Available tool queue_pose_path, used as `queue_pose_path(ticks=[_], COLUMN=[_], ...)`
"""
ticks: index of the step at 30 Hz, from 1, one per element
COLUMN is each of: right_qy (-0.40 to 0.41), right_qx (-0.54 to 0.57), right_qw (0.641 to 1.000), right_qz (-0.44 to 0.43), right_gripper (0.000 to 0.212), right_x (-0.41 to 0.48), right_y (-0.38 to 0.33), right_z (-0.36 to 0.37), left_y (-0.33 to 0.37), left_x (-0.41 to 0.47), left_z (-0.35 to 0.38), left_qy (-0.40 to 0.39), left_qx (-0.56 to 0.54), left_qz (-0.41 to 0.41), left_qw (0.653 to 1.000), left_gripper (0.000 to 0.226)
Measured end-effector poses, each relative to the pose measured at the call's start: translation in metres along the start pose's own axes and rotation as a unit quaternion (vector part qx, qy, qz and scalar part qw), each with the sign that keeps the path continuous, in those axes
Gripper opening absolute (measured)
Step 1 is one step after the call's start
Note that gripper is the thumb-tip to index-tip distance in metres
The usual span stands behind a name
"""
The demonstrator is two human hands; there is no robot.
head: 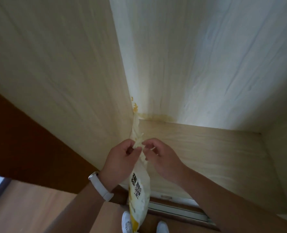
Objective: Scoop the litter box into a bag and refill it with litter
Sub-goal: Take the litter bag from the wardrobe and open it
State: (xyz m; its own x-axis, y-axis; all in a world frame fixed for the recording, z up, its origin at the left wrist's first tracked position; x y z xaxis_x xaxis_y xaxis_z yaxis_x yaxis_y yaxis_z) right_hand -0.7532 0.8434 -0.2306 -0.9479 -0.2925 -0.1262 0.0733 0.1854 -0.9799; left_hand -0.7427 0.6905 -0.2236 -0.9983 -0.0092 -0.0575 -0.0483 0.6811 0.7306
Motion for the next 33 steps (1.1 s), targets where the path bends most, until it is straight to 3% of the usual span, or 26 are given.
queue_pose_path(ticks=[1,6,13,18,22,28,33], right_qy=[0.007,-0.023,0.012,0.004,0.014,-0.107,-0.197], right_qx=[0.019,0.017,0.015,0.002,0.061,0.056,0.020], right_qw=[1.000,0.998,0.999,1.000,0.997,0.991,0.980], right_qz=[0.008,0.056,0.045,0.023,0.051,0.053,0.007], right_gripper=[0.003,0.033,0.025,0.024,0.021,0.024,0.028], right_x=[-0.001,-0.013,-0.037,-0.059,-0.068,-0.082,-0.091], right_y=[-0.007,-0.025,-0.026,-0.029,-0.033,-0.045,-0.054], right_z=[0.004,0.020,0.020,0.020,0.017,0.054,0.105], left_y=[0.003,0.014,0.012,0.016,0.000,-0.022,-0.042], left_x=[-0.008,-0.040,-0.074,-0.094,-0.108,-0.148,-0.187], left_z=[-0.002,-0.006,0.000,-0.002,-0.014,-0.041,-0.070], left_qy=[-0.001,-0.009,-0.027,-0.027,0.020,0.088,0.226], left_qx=[-0.008,-0.034,-0.143,-0.151,-0.157,-0.129,-0.057], left_qz=[0.000,0.003,-0.024,-0.012,-0.063,-0.054,-0.051], left_qw=[1.000,0.999,0.989,0.988,0.985,0.986,0.971], left_gripper=[0.023,0.013,0.029,0.030,0.025,0.026,0.026])
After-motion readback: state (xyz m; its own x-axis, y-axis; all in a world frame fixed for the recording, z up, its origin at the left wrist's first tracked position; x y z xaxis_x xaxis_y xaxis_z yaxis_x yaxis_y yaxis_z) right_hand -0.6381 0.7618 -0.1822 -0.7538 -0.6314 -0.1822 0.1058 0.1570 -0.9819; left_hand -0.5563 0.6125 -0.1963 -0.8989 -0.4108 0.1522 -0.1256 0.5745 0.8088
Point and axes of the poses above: each hand's wrist, its own x-axis towards the middle knuckle, its own z-axis out of the palm, y = z × x, the point moved 3 cm from there along x, towards the middle knuckle, and after that the axes turned 11 degrees about x, right-handed, at the moved point
